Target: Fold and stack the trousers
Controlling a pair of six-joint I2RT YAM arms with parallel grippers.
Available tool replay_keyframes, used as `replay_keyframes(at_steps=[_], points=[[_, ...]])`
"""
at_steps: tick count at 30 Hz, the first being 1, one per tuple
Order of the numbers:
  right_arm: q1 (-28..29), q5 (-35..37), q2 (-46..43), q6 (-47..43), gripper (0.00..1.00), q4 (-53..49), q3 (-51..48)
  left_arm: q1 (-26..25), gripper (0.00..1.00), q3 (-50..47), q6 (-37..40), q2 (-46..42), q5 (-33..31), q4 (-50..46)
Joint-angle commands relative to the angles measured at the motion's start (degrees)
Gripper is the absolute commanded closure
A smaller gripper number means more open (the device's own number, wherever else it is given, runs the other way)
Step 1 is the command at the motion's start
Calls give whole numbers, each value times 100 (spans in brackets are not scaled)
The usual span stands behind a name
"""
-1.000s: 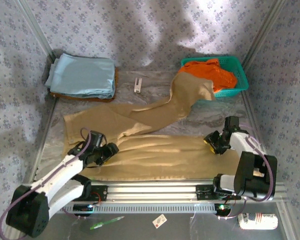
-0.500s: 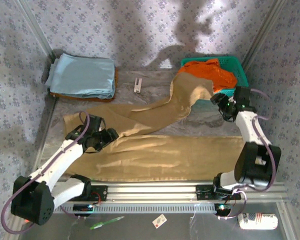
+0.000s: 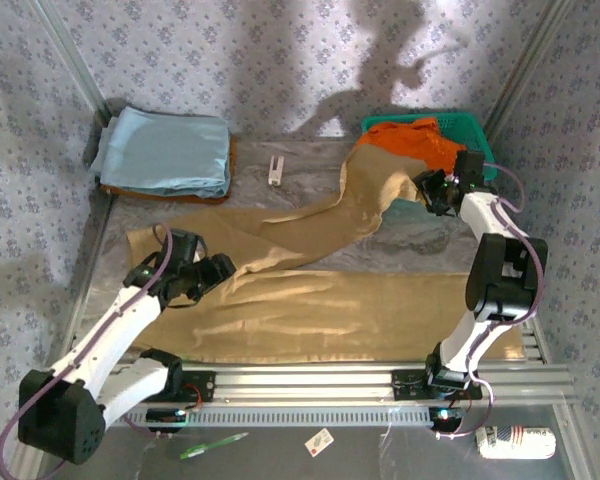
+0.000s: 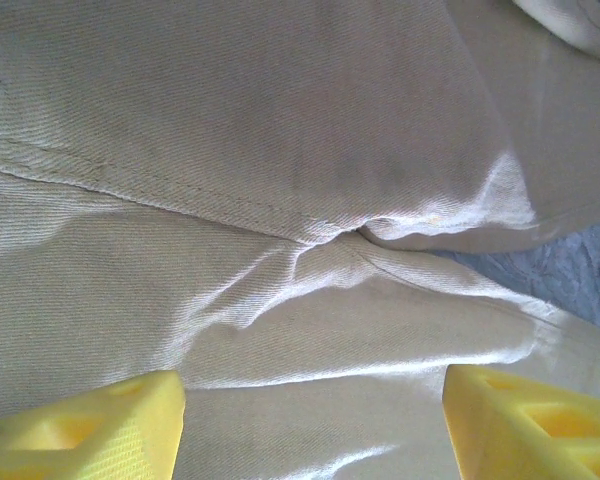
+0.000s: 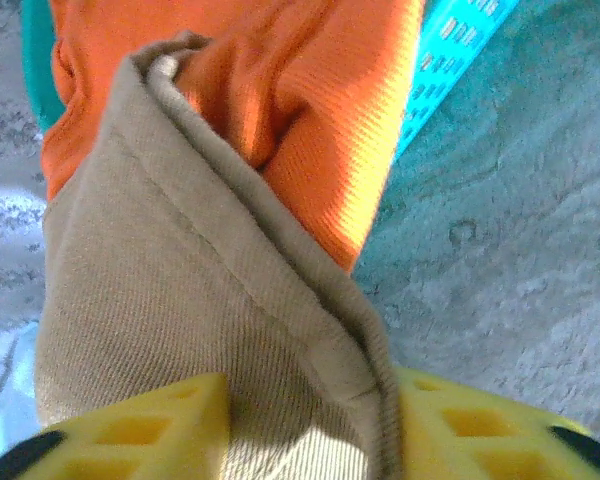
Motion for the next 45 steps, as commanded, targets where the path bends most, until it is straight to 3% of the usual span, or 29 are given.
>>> replay_keyframes(at_steps=[1,6,8,10,18,25,27,36,45], points=[[-5,58,-338,58,64,-331,113,52,31,-63,82,-125,4,-189],[84,519,-817,-331,82,-890,367,61,30,-47,90,-110,14,-176],[48,460,-792,-472,95,-1089,619,61,30,-46,100,-89,10,-149],[37,421,-777,-538,100,-1182,794,61,30,-56,100,-56,17,-112],[-230,622,-1283,-745,100,-1604,1103,69,30,41,188,-18,52,-99],[-2015,504,-2569,-889,100,-2168,488,87,31,298,452,151,163,-83],[-2280,419,-2662,-976,100,-2257,342,88,31,444,565,270,240,-80],[-2369,485,-2703,-1163,100,-1486,-1908,92,30,718,746,1101,555,314],[-2404,788,-3123,-1504,100,-1809,-2060,546,27,1090,544,1769,-3,652]])
